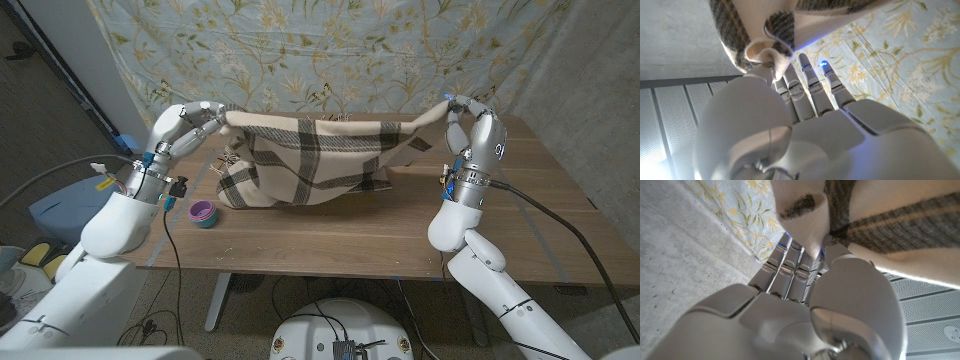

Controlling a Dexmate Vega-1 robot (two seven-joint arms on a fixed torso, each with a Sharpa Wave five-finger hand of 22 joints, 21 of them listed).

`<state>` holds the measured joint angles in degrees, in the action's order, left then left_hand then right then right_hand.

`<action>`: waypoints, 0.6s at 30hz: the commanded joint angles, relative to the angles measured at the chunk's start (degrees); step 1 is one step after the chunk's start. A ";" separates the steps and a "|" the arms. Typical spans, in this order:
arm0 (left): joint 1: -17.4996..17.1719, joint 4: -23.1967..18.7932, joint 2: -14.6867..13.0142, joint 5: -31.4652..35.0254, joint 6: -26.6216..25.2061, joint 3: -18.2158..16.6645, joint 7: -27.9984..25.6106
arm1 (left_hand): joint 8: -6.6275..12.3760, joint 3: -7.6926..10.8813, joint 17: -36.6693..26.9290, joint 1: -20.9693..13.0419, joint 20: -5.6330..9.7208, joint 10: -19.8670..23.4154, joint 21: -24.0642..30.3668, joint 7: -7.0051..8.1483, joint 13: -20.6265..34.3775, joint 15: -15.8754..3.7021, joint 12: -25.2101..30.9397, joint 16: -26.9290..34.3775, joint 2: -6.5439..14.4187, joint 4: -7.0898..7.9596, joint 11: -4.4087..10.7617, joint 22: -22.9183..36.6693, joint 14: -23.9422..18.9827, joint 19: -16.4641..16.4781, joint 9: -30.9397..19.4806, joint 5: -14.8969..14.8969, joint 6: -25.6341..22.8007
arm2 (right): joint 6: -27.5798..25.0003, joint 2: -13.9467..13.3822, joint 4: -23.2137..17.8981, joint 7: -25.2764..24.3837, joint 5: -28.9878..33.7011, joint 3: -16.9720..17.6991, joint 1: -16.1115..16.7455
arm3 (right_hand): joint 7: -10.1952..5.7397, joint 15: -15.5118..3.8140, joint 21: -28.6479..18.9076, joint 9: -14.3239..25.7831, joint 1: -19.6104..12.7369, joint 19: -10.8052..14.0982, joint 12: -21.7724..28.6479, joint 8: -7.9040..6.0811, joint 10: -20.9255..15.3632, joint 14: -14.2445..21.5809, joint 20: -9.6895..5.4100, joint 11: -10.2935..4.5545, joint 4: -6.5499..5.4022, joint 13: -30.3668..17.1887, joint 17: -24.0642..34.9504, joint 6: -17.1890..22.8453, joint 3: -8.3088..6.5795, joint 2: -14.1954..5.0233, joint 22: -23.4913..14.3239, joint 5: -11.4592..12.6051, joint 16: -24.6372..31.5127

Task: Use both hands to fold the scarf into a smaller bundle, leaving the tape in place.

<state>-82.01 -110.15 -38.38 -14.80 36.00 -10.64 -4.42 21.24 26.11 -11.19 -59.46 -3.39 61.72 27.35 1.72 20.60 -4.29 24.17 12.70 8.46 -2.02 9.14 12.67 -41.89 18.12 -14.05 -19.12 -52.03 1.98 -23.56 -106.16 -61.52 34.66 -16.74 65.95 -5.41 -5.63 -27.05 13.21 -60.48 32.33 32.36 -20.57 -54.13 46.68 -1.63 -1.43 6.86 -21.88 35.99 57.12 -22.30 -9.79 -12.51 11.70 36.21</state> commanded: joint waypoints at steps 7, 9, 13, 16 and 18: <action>1.30 -8.94 7.82 54.46 -33.03 -0.35 -27.43 | 4.84 0.65 0.23 -1.73 -0.35 2.11 0.63 0.21 0.86 -8.22 0.55 -0.58 0.72 -0.32 1.59 0.24 -0.41 0.24 -4.79 -0.24 -5.14 | -3.22 -1.04 7.10 6.46 -5.58 -6.74 -12.81 | 0.31 -6.47 -0.62 0.01 -0.21 -0.55 0.49 -0.28 -0.32 0.35 0.23 0.16 -0.20 -0.39 0.46 0.49 -0.03 0.03 0.03 0.46 -0.35; 1.85 -9.12 7.18 58.70 -37.26 1.30 -29.02 | 4.88 0.66 0.25 -1.70 -0.41 2.19 0.67 0.41 1.01 -8.18 0.60 -0.62 0.68 -0.31 1.65 0.26 -0.43 0.12 -4.88 -0.21 -5.12 | -3.71 -0.99 8.01 6.75 -5.82 -7.45 -14.10 | 0.12 -6.48 -0.65 0.00 -0.23 -0.59 0.51 -0.21 -0.29 0.34 0.27 0.15 -0.17 -0.43 0.53 0.37 -0.02 0.07 0.04 0.46 -0.36; 3.44 -8.68 5.27 63.38 -43.65 4.32 -30.73 | 5.03 0.70 0.28 -1.68 -0.37 2.44 0.79 0.39 1.29 -8.19 0.73 -0.73 0.59 -0.32 1.99 0.30 -0.40 0.01 -5.05 -0.15 -5.30 | -4.63 -1.01 9.89 7.30 -6.07 -8.88 -16.70 | 0.07 -6.38 -0.73 -0.03 -0.14 -0.68 0.59 -0.18 -0.32 0.37 0.31 0.12 -0.21 -0.53 0.69 0.37 0.04 0.11 0.06 0.46 -0.37; 4.94 -8.15 3.64 66.86 -48.49 6.84 -31.70 | 5.06 0.74 0.29 -1.66 -0.36 2.42 0.89 0.70 1.47 -8.20 0.73 -0.78 0.58 -0.31 2.06 0.32 -0.41 -0.03 -5.11 -0.12 -5.29 | -5.14 -0.70 11.45 7.81 -6.69 -9.85 -18.75 | 0.11 -6.37 -0.81 -0.04 -0.11 -0.68 0.59 -0.14 -0.24 0.39 0.28 0.18 -0.23 -0.57 0.81 0.33 0.07 0.12 0.07 0.46 -0.37; 6.11 -7.66 2.45 68.89 -51.59 8.60 -31.96 | 5.11 0.76 0.30 -1.62 -0.32 2.50 0.95 0.71 1.62 -8.18 0.77 -0.81 0.55 -0.29 2.04 0.34 -0.43 -0.10 -5.08 -0.08 -5.47 | -5.60 -0.63 12.56 8.15 -6.73 -10.64 -20.18 | 0.08 -6.41 -0.84 -0.06 -0.14 -0.74 0.61 -0.12 -0.20 0.38 0.27 0.06 -0.20 -0.62 0.90 0.34 0.06 0.12 0.08 0.47 -0.38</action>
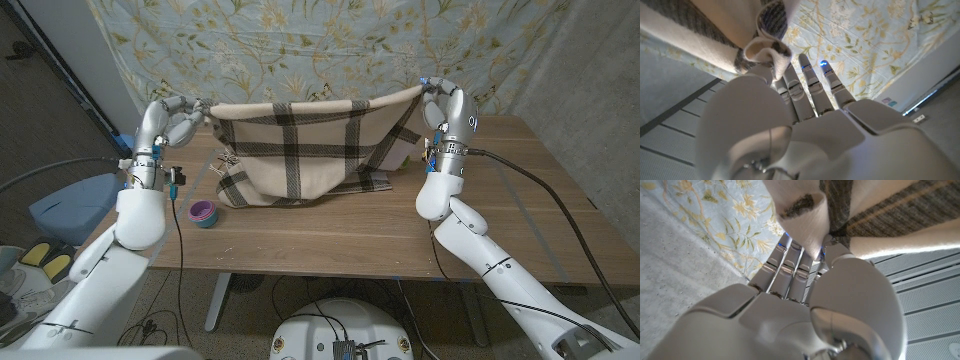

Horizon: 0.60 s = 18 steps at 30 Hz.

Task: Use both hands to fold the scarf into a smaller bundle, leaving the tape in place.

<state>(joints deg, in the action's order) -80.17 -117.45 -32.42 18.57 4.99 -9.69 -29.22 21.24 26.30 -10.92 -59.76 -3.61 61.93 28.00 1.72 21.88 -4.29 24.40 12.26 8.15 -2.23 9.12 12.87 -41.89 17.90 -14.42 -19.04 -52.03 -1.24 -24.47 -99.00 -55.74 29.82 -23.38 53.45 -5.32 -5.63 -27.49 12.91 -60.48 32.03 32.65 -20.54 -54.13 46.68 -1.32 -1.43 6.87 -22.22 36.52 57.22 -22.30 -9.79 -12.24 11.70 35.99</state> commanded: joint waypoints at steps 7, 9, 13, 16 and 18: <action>8.65 1.86 -7.25 39.41 -29.37 13.37 -7.07 | 5.08 0.64 0.04 -1.26 0.23 2.39 0.45 0.73 0.72 -8.23 0.60 -0.44 0.83 -0.06 2.24 0.18 -0.48 -0.07 -4.64 -0.08 -5.53 | -3.03 0.76 9.95 3.76 -2.36 -6.88 -12.88 | -0.05 -6.43 -0.55 0.21 -0.14 -0.55 0.38 -0.11 -0.18 0.32 -0.09 0.01 -0.19 -0.37 0.61 0.28 0.07 0.12 -0.16 0.48 -0.25; 9.91 2.62 -8.26 39.86 -31.11 14.86 -7.19 | 5.09 0.66 0.04 -1.26 0.28 2.45 0.50 0.83 0.79 -8.24 0.62 -0.44 0.84 -0.06 2.20 0.18 -0.50 -0.06 -4.65 -0.06 -5.54 | -3.25 1.08 11.34 4.07 -2.51 -7.70 -14.36 | 0.03 -6.42 -0.59 0.20 -0.12 -0.57 0.41 -0.09 -0.26 0.30 -0.09 0.06 -0.20 -0.37 0.66 0.26 0.07 0.10 -0.16 0.48 -0.28; 12.55 4.04 -9.72 40.83 -34.85 17.87 -7.41 | 5.11 0.72 0.04 -1.24 0.48 2.52 0.61 0.89 0.97 -8.27 0.65 -0.44 0.86 -0.05 2.19 0.20 -0.58 -0.04 -4.64 -0.01 -5.63 | -2.92 1.61 14.36 4.78 -3.02 -9.36 -17.24 | 0.04 -6.47 -0.71 0.17 -0.15 -0.58 0.34 -0.07 -0.18 0.29 -0.07 0.09 -0.17 -0.30 0.80 0.32 0.05 0.10 -0.14 0.48 -0.35; 14.57 5.05 -11.06 41.74 -37.32 20.24 -6.96 | 5.05 0.78 0.03 -1.24 0.54 2.59 0.69 0.98 1.12 -8.28 0.68 -0.43 0.89 -0.05 2.23 0.20 -0.67 -0.07 -4.55 0.03 -5.60 | -2.64 2.05 16.75 5.36 -3.23 -10.73 -19.36 | 0.05 -6.43 -0.77 0.16 -0.10 -0.62 0.35 -0.05 -0.27 0.35 -0.05 0.10 -0.20 -0.24 0.86 0.34 0.07 0.11 -0.13 0.48 -0.38; 16.21 5.94 -12.01 43.23 -39.41 22.20 -6.29 | 5.03 0.83 0.01 -1.26 0.60 2.55 0.75 1.05 1.20 -8.33 0.67 -0.39 0.97 -0.04 2.27 0.21 -0.78 -0.06 -4.50 0.05 -5.62 | -2.59 2.54 18.54 5.65 -3.35 -11.65 -20.85 | 0.08 -6.43 -0.81 0.15 -0.10 -0.65 0.32 -0.02 -0.16 0.35 -0.05 0.08 -0.20 -0.27 0.92 0.29 0.07 0.12 -0.12 0.47 -0.40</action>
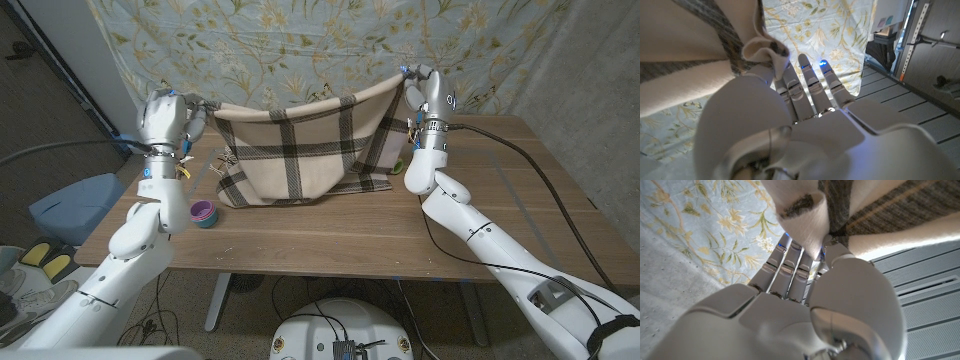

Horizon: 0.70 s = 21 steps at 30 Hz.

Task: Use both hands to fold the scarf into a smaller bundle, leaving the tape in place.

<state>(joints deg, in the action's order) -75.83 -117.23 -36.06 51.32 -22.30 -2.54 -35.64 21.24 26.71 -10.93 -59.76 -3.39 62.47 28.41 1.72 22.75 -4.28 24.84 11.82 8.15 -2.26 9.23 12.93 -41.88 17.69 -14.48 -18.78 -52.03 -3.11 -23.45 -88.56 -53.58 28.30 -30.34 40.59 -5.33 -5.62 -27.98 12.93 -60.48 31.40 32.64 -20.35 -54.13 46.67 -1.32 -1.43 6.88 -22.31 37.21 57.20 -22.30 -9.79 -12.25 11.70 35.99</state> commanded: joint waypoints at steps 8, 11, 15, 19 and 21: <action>19.25 10.08 -11.92 18.29 -20.64 23.33 7.07 | 4.85 0.54 0.04 -1.31 0.62 2.12 0.55 1.37 0.74 -8.42 0.27 -0.04 0.83 -0.16 2.23 0.16 -0.84 0.06 -4.11 -0.06 -5.67 | -0.04 3.54 15.71 4.69 -2.86 -7.92 -13.89 | -0.06 -6.46 -0.51 0.08 -0.11 -0.09 0.27 -0.11 -0.10 0.34 -0.08 0.06 -0.20 -0.10 0.41 0.27 0.02 0.07 -0.08 0.47 -0.56; 21.88 12.03 -13.05 20.78 -22.58 26.03 10.29 | 4.83 0.56 0.04 -1.30 0.72 2.15 0.60 1.50 0.85 -8.43 0.27 -0.08 0.79 -0.18 2.37 0.17 -0.81 0.03 -4.03 -0.01 -5.74 | -0.29 4.51 18.94 4.56 -3.18 -8.92 -16.15 | -0.05 -6.47 -0.57 0.06 -0.09 -0.18 0.27 -0.08 -0.11 0.34 -0.08 -0.01 -0.20 -0.09 0.47 0.25 0.02 0.10 -0.07 0.46 -0.64; 25.01 14.49 -13.64 23.01 -24.47 28.95 13.64 | 4.75 0.57 0.06 -1.27 0.81 2.19 0.66 1.51 1.01 -8.43 0.27 -0.14 0.72 -0.21 2.49 0.17 -0.73 -0.11 -3.90 0.06 -5.74 | -0.37 5.52 23.12 4.22 -3.32 -10.48 -19.01 | 0.01 -6.48 -0.65 0.05 -0.09 -0.20 0.28 -0.05 -0.21 0.36 -0.05 0.14 -0.21 -0.03 0.53 0.27 -0.01 0.07 -0.06 0.45 -0.70; 28.58 18.36 -14.05 26.68 -25.61 32.52 16.72 | 4.74 0.65 0.05 -1.31 0.90 2.13 0.70 1.49 1.14 -8.54 0.23 -0.16 0.78 -0.25 2.51 0.17 -0.73 -0.21 -3.78 0.11 -5.90 | -0.45 7.04 28.44 3.74 -3.32 -12.40 -22.29 | 0.01 -6.48 -0.74 0.03 -0.07 -0.24 0.30 -0.03 -0.12 0.34 -0.06 0.16 -0.20 -0.13 0.61 0.31 0.00 0.11 -0.04 0.44 -0.80; 30.05 20.13 -13.89 28.08 -26.24 33.88 17.70 | 4.75 0.69 0.05 -1.35 0.98 2.19 0.74 1.48 1.22 -8.58 0.25 -0.17 0.80 -0.29 2.54 0.17 -0.73 -0.26 -3.69 0.16 -6.05 | -0.46 7.67 30.63 3.38 -3.44 -13.24 -23.59 | 0.04 -6.45 -0.77 0.02 -0.04 -0.29 0.31 0.00 -0.11 0.36 -0.07 0.18 -0.23 -0.13 0.64 0.29 0.00 0.09 -0.04 0.43 -0.83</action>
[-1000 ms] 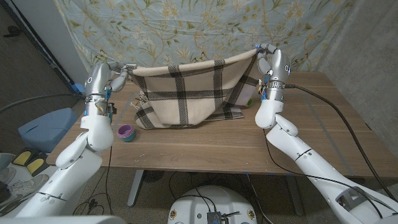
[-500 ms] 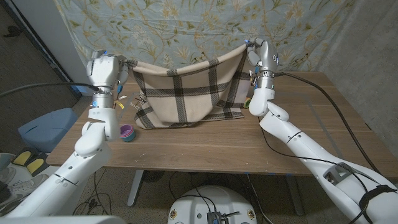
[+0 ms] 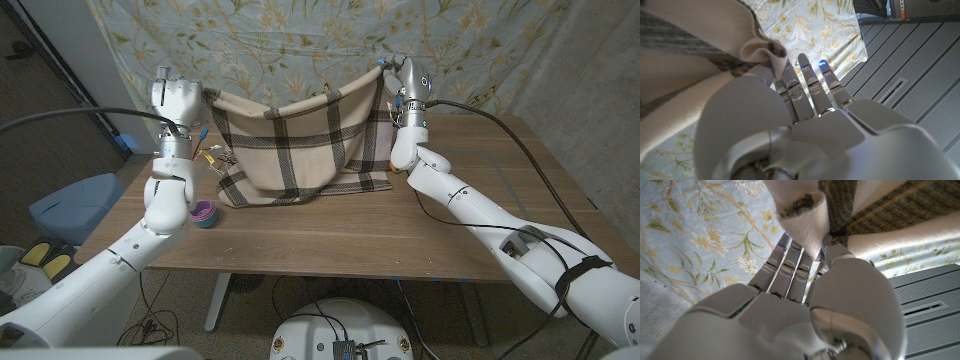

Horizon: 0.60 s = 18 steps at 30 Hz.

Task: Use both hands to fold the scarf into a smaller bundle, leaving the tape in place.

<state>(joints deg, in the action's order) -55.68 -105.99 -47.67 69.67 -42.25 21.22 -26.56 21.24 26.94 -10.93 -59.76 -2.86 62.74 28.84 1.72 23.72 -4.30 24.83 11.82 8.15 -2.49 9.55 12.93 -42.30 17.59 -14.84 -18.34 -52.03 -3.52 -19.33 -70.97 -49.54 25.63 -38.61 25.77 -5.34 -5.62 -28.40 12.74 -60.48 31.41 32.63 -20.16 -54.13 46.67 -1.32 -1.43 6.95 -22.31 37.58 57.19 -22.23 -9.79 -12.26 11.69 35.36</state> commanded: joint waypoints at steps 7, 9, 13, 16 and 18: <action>14.06 13.89 -2.02 12.37 -7.33 13.56 11.53 | 4.11 -0.18 -0.45 -2.12 1.40 2.62 0.83 2.59 0.71 -9.02 0.47 0.61 0.41 -1.28 2.29 0.19 -1.24 0.17 -2.69 0.59 -5.81 | 0.83 6.16 21.55 -1.71 -1.44 -8.34 -13.47 | 0.02 -6.50 -0.57 0.16 -0.03 -0.22 0.23 -0.17 -0.18 0.43 0.01 0.36 -0.28 0.07 0.42 0.45 -0.09 0.10 0.00 0.39 -0.30; 15.04 14.98 -1.94 12.94 -7.65 14.37 12.43 | 3.92 -0.51 -0.58 -2.41 1.75 2.86 1.04 2.63 0.59 -9.13 0.40 0.89 0.30 -1.75 2.28 0.20 -1.58 0.38 -2.46 1.00 -5.91 | 1.28 7.24 24.55 -2.12 -1.74 -9.37 -14.94 | 0.07 -6.52 -0.64 0.15 -0.05 -0.15 0.20 -0.14 -0.14 0.44 0.02 0.36 -0.26 0.09 0.45 0.42 -0.11 0.11 0.01 0.39 -0.34; 16.99 17.35 -1.85 14.80 -8.22 16.20 14.21 | 3.54 -1.15 -0.76 -2.91 2.17 3.33 1.34 2.83 0.03 -9.16 0.10 1.29 0.19 -2.59 2.23 0.21 -2.07 0.51 -1.99 1.84 -6.23 | 2.84 9.93 31.64 -2.92 -2.81 -11.44 -18.16 | 0.09 -6.50 -0.75 0.11 -0.01 -0.13 0.14 -0.08 -0.21 0.63 0.06 0.35 -0.28 0.24 0.54 0.41 -0.09 0.12 0.02 0.35 -0.31; 18.22 19.04 -1.71 15.79 -8.45 17.37 15.17 | 3.27 -1.79 -0.90 -3.35 2.76 3.92 1.69 2.94 -0.56 -9.24 -0.13 1.64 0.15 -3.35 2.18 0.22 -2.48 0.76 -1.48 2.74 -7.02 | 5.12 12.49 38.54 -3.36 -3.99 -13.27 -20.99 | 0.05 -6.46 -0.86 0.08 0.04 -0.07 0.06 0.02 -0.15 0.59 0.07 0.33 -0.29 0.34 0.56 0.29 -0.11 0.14 0.03 0.31 -0.44; 18.85 19.97 -1.44 16.00 -8.68 17.96 15.84 | 2.78 -2.38 -0.99 -3.69 3.27 4.43 2.00 3.05 -1.11 -9.29 -0.34 1.90 0.13 -3.99 2.11 0.21 -2.80 0.95 -0.97 3.59 -7.30 | 6.82 14.38 43.50 -3.30 -5.02 -14.69 -22.95 | -0.08 -6.51 -0.93 0.05 0.02 -0.04 0.01 0.13 -0.14 0.58 0.06 0.30 -0.28 0.40 0.59 0.12 -0.13 0.13 0.04 0.29 -0.48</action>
<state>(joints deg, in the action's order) -42.21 -92.48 -49.43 81.45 -49.11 34.17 -15.44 22.20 24.93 -11.61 -61.56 -0.44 63.68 30.28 1.50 23.01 -4.79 24.82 13.27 7.41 -5.75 9.23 12.92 -44.23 18.18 -15.26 -15.44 -52.62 -1.68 -12.15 -47.73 -51.49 23.59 -47.25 11.97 -5.44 -5.62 -29.06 12.72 -60.48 31.42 32.62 -20.08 -54.13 46.67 -1.32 -1.43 6.95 -21.82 37.97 57.09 -22.22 -9.79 -12.27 11.69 35.10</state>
